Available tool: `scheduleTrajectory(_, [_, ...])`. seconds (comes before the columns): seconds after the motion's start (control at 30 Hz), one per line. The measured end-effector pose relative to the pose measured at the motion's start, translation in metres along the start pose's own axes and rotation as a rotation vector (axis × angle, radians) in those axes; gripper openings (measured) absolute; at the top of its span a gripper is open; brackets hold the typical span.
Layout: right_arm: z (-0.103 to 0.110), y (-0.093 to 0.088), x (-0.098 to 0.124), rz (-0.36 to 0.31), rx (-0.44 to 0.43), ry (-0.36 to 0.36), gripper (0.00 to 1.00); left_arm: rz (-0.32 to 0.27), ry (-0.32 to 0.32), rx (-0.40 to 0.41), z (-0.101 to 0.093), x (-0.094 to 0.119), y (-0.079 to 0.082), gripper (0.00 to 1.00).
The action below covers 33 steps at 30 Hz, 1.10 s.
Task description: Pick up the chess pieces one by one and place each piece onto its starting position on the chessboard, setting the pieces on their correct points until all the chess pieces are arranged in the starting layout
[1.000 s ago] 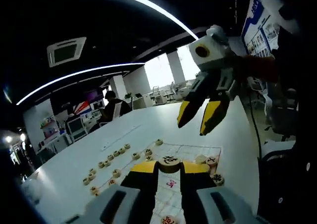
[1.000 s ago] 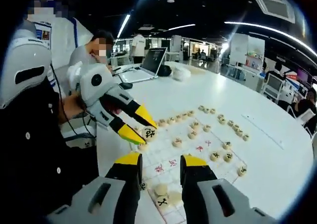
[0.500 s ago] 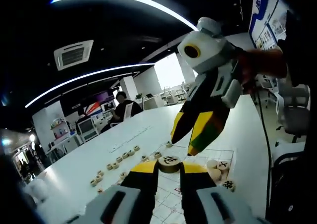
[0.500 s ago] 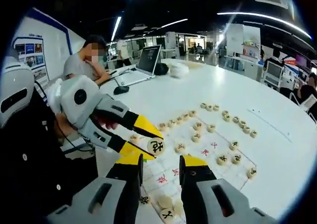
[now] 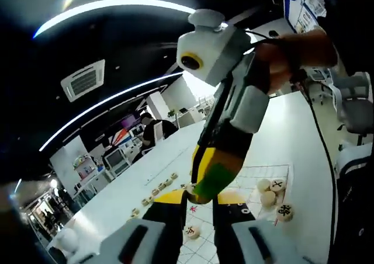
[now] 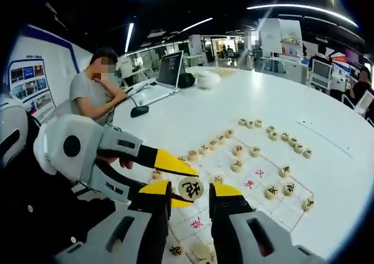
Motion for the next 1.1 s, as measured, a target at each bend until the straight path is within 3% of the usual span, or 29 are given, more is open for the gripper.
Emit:
scheduleTrajectory(0.2, [0.001,0.0,-0.004,0.018,-0.02,0.002,0.19,0.015,0.037,-0.064,-0.002,0.003,0.0,0.2])
scheduleTrajectory(0.43, [0.002,0.001,-0.005,0.026,-0.008,-0.009,0.19,0.013,0.04,-0.075,-0.001,0.004,-0.003,0.2])
scheduleTrajectory(0.57, [-0.002,0.003,0.0,0.015,0.002,-0.011,0.19,0.002,0.003,-0.067,-0.002,0.005,-0.005,0.36])
scheduleTrajectory(0.63, [-0.007,0.003,0.006,0.007,0.014,-0.022,0.19,0.014,-0.025,-0.067,-0.002,0.007,-0.009,0.36])
scheduleTrajectory(0.7, [-0.011,0.002,0.012,0.007,0.03,-0.031,0.19,0.013,-0.043,-0.047,0.0,0.009,-0.012,0.36])
scheduleTrajectory(0.83, [-0.019,-0.007,0.027,0.044,0.137,-0.048,0.19,-0.006,-0.098,0.069,0.006,0.017,-0.02,0.37])
scheduleTrajectory(1.1, [-0.018,-0.042,0.053,0.182,0.234,-0.046,0.19,-0.042,-0.214,0.219,0.019,0.038,-0.034,0.37])
Point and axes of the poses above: the point that each gripper's makers call its tool centre point, and the gripper's own axes: x roughly backward along the fingers, z roughly to its left, y roughly out of its top, the point moved 8 cm from there along x, roughly backward along the fingers, and after that the axes turned 7 degrees about -x, right-handed, at the moved point
